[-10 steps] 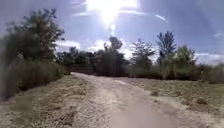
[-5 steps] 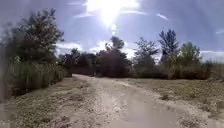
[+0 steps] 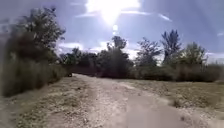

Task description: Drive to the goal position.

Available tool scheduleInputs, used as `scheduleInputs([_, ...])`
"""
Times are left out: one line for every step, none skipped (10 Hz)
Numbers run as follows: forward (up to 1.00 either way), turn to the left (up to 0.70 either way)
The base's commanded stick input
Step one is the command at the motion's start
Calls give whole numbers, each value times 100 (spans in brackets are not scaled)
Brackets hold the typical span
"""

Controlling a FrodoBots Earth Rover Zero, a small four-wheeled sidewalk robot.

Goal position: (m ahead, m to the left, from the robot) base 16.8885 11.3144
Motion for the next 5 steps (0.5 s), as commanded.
scheduleInputs([70, 0])
scheduleInputs([70, 0])
scheduleInputs([70, 0])
scheduleInputs([70, 0])
scheduleInputs([70, 0])
